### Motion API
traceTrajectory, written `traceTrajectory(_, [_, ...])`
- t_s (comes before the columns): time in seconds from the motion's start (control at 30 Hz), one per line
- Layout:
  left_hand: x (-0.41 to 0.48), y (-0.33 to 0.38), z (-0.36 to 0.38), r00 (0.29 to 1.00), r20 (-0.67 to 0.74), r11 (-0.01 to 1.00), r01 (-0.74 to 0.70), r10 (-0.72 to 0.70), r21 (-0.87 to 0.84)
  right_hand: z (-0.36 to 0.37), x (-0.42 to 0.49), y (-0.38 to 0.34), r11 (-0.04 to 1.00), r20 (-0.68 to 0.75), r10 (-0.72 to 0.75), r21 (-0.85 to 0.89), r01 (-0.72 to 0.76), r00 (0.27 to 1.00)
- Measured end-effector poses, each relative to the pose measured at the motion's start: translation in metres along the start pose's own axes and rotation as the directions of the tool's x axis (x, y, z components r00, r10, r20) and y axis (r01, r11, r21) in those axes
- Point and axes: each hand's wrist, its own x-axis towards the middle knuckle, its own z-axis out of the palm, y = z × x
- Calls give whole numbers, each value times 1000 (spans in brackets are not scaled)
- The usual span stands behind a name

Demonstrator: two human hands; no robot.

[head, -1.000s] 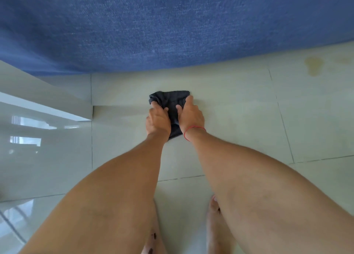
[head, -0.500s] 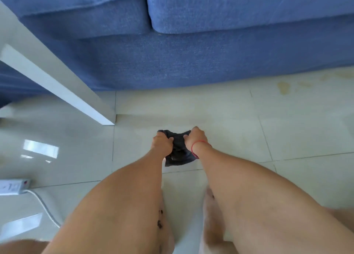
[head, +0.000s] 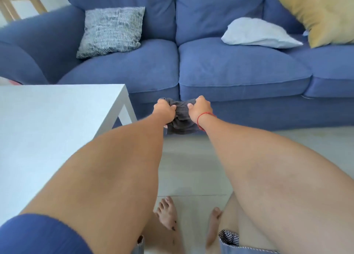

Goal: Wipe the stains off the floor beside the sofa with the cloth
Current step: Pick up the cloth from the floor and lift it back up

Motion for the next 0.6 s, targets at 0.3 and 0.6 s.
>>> traceTrajectory(0.3, [-65, -57, -115, 962, -272, 1000, 23, -17, 18, 34, -79, -95, 965, 110, -262, 47, 258, 959])
traceTrajectory(0.6, [-138, -180, -225, 830, -483, 953, 303, -279, -31, 136, -190, -186, 868, 299, -495, 142, 475, 816])
